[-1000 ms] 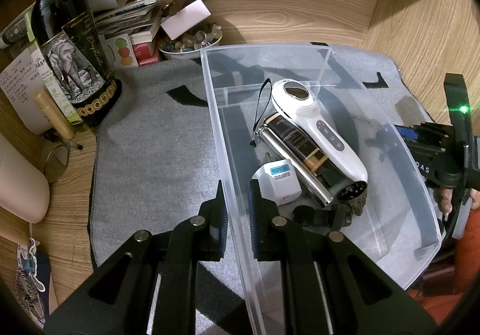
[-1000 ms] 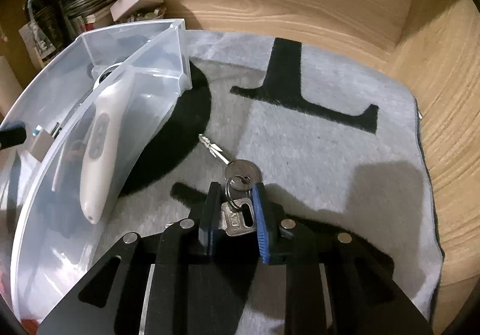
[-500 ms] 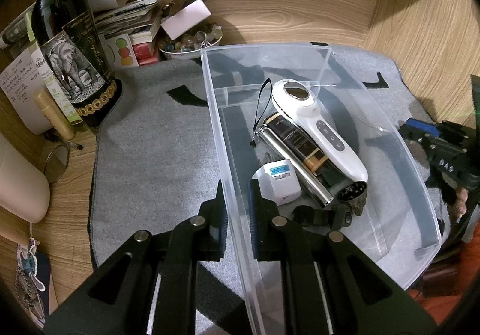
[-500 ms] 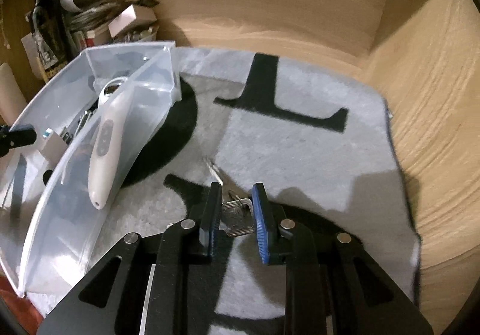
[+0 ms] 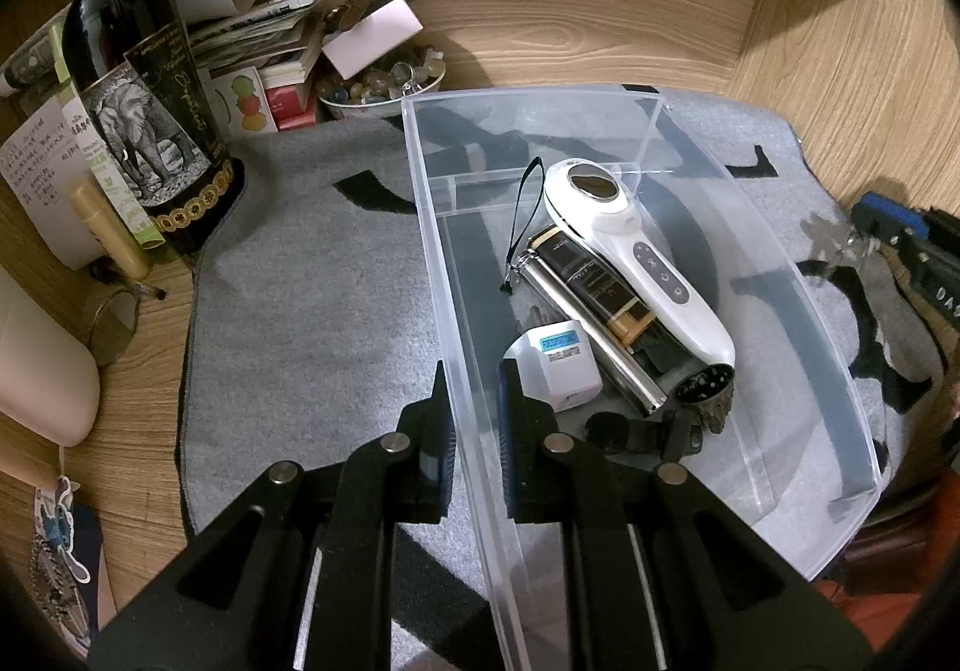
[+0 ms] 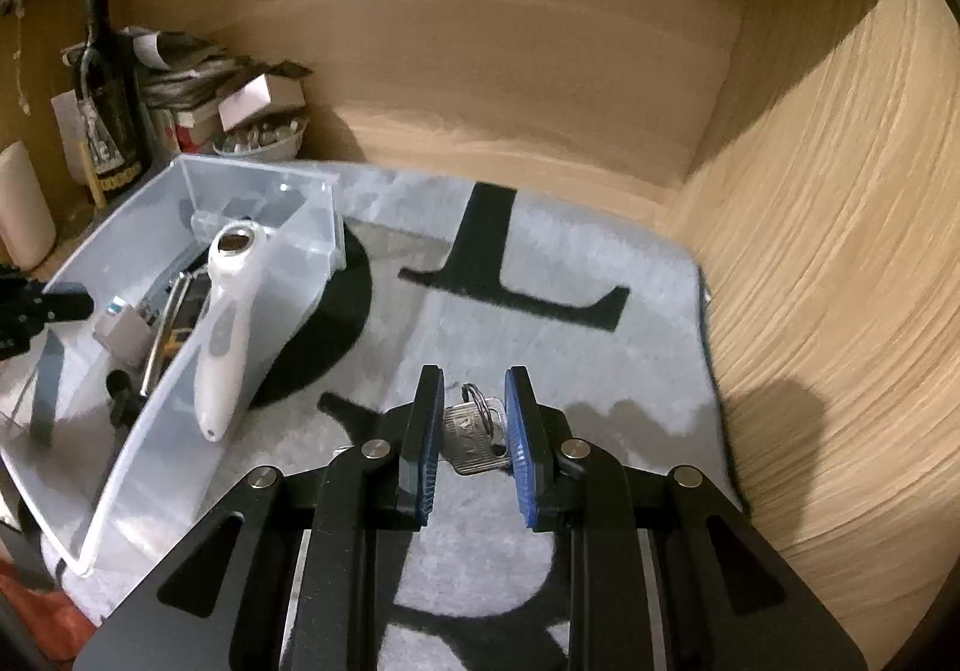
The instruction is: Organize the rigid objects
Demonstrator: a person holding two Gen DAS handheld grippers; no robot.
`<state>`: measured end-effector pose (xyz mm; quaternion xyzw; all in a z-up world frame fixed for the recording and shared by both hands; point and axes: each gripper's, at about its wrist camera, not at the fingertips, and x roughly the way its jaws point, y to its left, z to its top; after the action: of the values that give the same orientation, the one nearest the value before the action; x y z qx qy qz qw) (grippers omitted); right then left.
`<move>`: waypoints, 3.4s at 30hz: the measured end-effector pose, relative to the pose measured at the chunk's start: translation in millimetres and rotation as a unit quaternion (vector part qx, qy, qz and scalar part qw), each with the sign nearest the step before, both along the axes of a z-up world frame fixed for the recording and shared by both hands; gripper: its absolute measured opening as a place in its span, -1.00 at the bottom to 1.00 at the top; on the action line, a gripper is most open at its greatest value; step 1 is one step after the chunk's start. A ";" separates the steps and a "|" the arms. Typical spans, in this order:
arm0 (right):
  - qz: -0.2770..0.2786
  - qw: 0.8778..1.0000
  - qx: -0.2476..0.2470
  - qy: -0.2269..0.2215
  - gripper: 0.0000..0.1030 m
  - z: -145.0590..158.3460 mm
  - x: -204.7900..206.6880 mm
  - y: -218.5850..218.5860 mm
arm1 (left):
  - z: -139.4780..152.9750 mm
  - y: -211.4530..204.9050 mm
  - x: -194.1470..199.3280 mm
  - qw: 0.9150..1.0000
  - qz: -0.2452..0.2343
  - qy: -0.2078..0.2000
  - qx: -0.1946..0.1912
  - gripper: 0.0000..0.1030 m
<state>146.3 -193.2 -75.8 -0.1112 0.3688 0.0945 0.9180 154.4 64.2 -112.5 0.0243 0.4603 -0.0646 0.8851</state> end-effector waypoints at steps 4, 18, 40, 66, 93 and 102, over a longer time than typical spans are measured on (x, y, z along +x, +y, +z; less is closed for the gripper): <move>0.003 1.000 -0.005 -0.020 -0.63 12.1 -3.7 2.7 | 0.0 0.2 -0.1 1.000 0.000 0.000 0.000 -0.79; 0.061 0.993 0.014 -0.097 -0.63 64.4 -12.3 43.0 | 0.0 -0.1 -0.3 1.000 0.000 0.000 0.001 -0.79; 0.196 0.980 0.022 -0.005 -0.63 13.8 14.5 140.6 | 0.2 2.0 0.0 1.000 -0.001 -0.002 -0.004 -0.79; 0.114 0.985 0.070 -0.107 1.00 57.8 -36.6 67.4 | 76.5 -9.6 -58.0 0.984 0.022 -0.178 -0.011 0.70; 0.059 0.967 0.124 -0.214 1.00 74.2 -111.3 15.1 | 103.4 -47.1 -137.4 0.942 0.027 -0.333 -0.033 0.99; 0.057 0.965 0.131 -0.220 1.00 75.0 -115.0 12.5 | 105.3 -50.3 -142.4 0.939 0.025 -0.342 -0.033 0.99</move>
<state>31.3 -180.6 -0.8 -0.0290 0.1353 0.1676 0.9761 12.0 13.9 -7.2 0.0040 0.1278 -0.0459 0.9907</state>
